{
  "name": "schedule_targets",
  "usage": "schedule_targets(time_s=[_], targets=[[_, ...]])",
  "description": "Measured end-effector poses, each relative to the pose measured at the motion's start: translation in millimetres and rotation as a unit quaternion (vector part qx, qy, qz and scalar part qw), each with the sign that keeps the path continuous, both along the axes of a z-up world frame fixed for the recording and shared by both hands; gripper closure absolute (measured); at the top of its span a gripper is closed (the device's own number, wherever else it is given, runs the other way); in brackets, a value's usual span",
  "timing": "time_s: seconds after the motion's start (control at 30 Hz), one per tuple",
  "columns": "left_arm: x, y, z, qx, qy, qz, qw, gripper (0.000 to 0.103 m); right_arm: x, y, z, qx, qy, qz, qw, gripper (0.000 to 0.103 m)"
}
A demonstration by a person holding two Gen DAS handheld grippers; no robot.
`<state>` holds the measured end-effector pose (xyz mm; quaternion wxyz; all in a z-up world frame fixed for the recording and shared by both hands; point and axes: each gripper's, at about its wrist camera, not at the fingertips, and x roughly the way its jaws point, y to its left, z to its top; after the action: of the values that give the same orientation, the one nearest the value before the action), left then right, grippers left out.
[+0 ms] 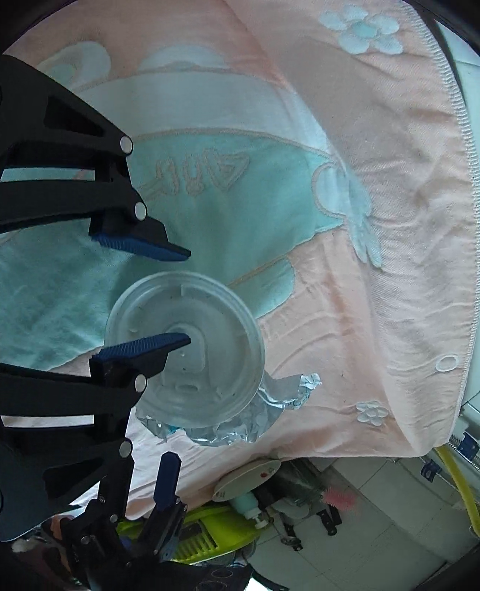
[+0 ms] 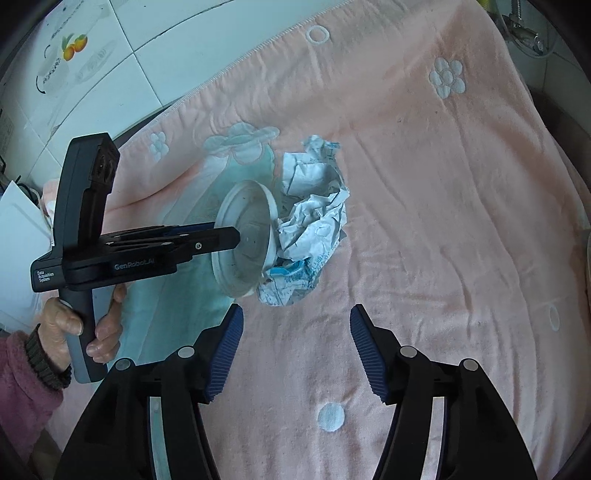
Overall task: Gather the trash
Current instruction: 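Grasp the white plastic lid with the left tool while the right tool approaches the foil, then close the right tool on the crumpled foil and lift it, then carry the white lid and crumpled foil down over the green basket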
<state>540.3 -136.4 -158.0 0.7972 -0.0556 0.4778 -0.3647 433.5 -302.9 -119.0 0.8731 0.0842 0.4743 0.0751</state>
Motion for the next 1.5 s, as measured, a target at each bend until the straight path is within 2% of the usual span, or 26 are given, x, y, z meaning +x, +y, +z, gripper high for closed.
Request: schedule_targets(time_s=[0.03,0.13,0.17,0.23,0.33,0.53,0.63,0.7,0.73,0.8,0.87,0.93,1.07,1.23,1.5], targets=[[-1,0,0,-0.004,-0.001,0.001,1.0000,0.071,0,0,0,0.000,0.000,0.001,1.000,0.045],[-3,3,-1,-0.017,0.011,0.004,0.9998,0.095,1,-1,1,-0.002,0.000,-0.004,1.000,0.045],[-5,6,-3,-0.013,0.015,0.009,0.9998,0.096,2,-1,2,-0.001,0.001,-0.006,1.000,0.045],[-9,8,-5,-0.004,0.006,0.018,0.9998,0.096,1,-3,4,0.000,-0.002,-0.009,1.000,0.045],[-18,18,2,-0.011,-0.005,0.030,0.9995,0.098,3,-5,7,0.004,-0.005,-0.017,1.000,0.045],[-39,47,24,0.024,-0.050,0.050,0.9972,0.099,21,-12,9,0.041,-0.006,-0.039,0.998,0.045],[-48,70,30,0.025,-0.052,0.063,0.9964,0.100,34,-10,4,0.064,-0.003,-0.046,0.997,0.045],[-54,83,32,0.024,-0.052,0.069,0.9960,0.100,44,-5,-2,0.054,0.001,-0.054,0.997,0.046],[-56,89,32,0.027,-0.052,0.073,0.9956,0.100,50,-3,-6,0.057,0.009,-0.055,0.997,0.047],[-62,102,32,0.027,-0.047,0.080,0.9953,0.100,56,1,-14,0.040,0.016,-0.062,0.997,0.056],[-70,113,33,0.031,-0.048,0.085,0.9948,0.100,60,2,-22,0.045,0.025,-0.069,0.996,0.066],[-78,123,34,0.030,-0.047,0.092,0.9942,0.100,58,2,-23,0.040,0.022,-0.076,0.996,0.069],[-94,137,38,0.027,-0.051,0.105,0.9928,0.100,40,5,-10,0.030,0.000,-0.075,0.997,0.075],[-119,151,46,0.017,-0.051,0.118,0.9916,0.100,5,20,21,-0.005,-0.029,-0.039,0.999,0.076],[-182,173,72,0.000,-0.058,0.139,0.9885,0.100,-88,48,64,-0.040,-0.063,0.028,0.997,0.076]])
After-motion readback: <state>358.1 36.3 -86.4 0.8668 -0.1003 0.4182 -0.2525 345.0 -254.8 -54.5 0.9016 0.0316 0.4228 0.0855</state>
